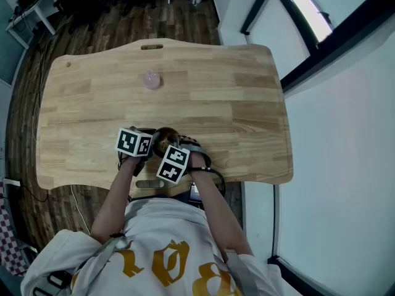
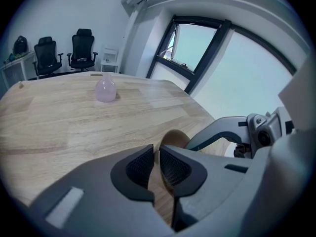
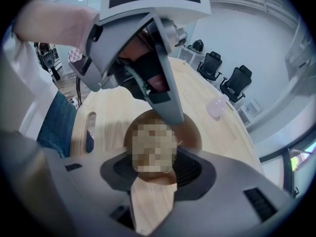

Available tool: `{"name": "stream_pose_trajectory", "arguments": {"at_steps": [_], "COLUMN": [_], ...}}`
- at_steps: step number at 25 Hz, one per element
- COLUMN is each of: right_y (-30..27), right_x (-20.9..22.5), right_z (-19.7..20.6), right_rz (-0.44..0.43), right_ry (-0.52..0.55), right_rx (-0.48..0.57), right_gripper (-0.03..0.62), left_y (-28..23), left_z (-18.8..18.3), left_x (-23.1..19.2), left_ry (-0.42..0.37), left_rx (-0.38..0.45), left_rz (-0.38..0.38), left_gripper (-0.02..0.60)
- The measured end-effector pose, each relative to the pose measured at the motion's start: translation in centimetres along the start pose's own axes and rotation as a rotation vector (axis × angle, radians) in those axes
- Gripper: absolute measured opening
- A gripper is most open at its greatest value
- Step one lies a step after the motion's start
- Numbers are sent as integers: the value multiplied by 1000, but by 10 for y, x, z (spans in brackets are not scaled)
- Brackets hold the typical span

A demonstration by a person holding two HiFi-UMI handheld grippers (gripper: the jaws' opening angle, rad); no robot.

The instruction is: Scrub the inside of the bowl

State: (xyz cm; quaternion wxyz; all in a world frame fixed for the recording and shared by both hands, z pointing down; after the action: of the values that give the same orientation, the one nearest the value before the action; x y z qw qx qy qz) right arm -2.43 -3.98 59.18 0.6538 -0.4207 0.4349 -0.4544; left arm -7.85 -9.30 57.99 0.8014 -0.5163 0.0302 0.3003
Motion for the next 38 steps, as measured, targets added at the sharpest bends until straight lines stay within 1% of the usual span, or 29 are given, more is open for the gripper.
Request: {"name": "stream_pose_trajectory", "arguments": {"at_steps": [6,11,19,26,31,34,38], "right_y": [-3,-5,-6,-5,-4,-2,0], "right_x": [3,6,18,28,35,36,35], "right_z": [9,12,18,18,14,11,8], "right_rz": [13,34,68,106,152,151,119], "right_ry": [20,-17,-94,-130,-113,-111,-114], "right_rx": [-50,-82,-102,-88,-73,-49,-9], "right_gripper": [179,179,179,179,179,179,180], "left_y": [2,3,4,4,0,-1,-2], "left_z": [-1,-2,-2,-6,-8,-10,-12], "left_x": [-2,-3,-3,0,1,2,5], "left_ry": [-24,-21,-12,-13,5,12,9], "left_rx": [-3,-1,-1,-8,-6,-9,-12], "left_rz": [-23,-21,-17,-4,20,29,42], "left_gripper": [34,34,34,35,38,38,38]}}
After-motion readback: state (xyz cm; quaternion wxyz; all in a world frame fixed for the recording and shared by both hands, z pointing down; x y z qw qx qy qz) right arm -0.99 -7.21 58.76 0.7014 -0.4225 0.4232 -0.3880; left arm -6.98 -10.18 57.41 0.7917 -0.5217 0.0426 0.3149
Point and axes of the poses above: the fingertips, and each gripper's own axes: y backward along the fingers, x to its right, z out of its underside, the point moved 3 cm from there along y, backward along the fingers, and after that the axes turned 6 degrees about -x, right-handed, at the moved point
